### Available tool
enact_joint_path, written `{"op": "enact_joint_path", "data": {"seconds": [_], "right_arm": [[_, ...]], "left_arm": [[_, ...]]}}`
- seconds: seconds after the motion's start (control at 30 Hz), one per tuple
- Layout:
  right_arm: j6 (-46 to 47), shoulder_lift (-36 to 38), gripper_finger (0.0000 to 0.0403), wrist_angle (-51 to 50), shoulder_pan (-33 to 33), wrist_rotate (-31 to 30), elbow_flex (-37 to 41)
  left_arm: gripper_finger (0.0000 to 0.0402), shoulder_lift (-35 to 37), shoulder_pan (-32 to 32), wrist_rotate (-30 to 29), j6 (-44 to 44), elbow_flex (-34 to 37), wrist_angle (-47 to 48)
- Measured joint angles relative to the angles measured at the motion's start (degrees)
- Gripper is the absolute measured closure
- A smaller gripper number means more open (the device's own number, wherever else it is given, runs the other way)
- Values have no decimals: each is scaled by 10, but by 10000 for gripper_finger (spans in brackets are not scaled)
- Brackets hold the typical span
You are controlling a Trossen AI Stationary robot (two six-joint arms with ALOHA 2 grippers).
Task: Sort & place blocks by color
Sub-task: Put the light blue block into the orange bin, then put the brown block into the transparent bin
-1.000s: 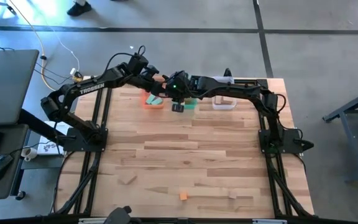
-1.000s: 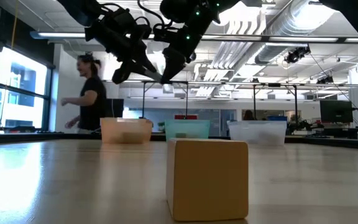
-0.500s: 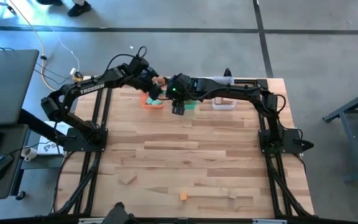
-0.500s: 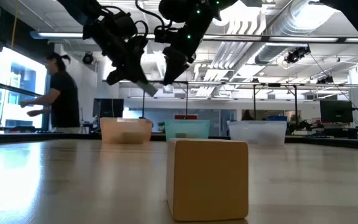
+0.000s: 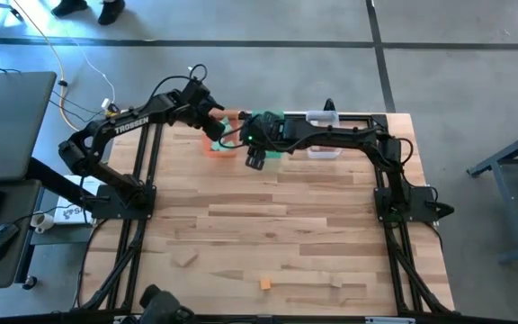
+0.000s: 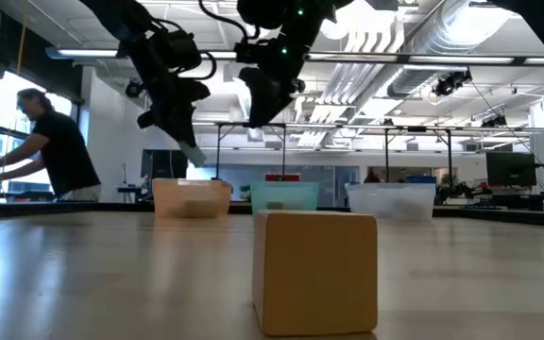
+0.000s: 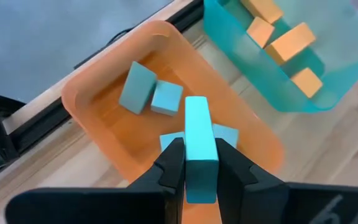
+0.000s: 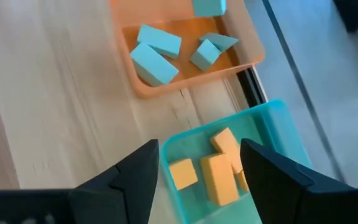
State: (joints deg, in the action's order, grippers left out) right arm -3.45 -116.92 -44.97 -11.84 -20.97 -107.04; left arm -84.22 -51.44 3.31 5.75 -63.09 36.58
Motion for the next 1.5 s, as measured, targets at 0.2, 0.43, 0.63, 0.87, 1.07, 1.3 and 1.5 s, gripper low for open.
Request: {"op": "enact_joint_path", "data": {"seconds": [0.2, 0.43, 0.63, 0.87, 1.07, 1.3, 1.5], "right_arm": [[64, 0, 190, 0, 0, 1, 0], [115, 0, 190, -1, 0, 42, 0], [140, 0, 190, -3, 0, 52, 0], [139, 0, 190, -3, 0, 54, 0], [137, 0, 190, -3, 0, 58, 0], [165, 0, 190, -11, 3, 104, 0], [170, 0, 190, -25, 18, 129, 0]], "left_arm": [[365, -32, -3, -6, 0, 0, -1], [363, -72, -3, -12, -11, 0, -7], [348, -98, -3, -12, -36, 0, -11], [317, -107, -3, 2, -52, 0, -18], [269, -107, -3, 20, -81, 0, -15], [215, -107, -10, -5, -95, -32, 28], [205, -106, -20, -40, -124, -133, 121]]}}
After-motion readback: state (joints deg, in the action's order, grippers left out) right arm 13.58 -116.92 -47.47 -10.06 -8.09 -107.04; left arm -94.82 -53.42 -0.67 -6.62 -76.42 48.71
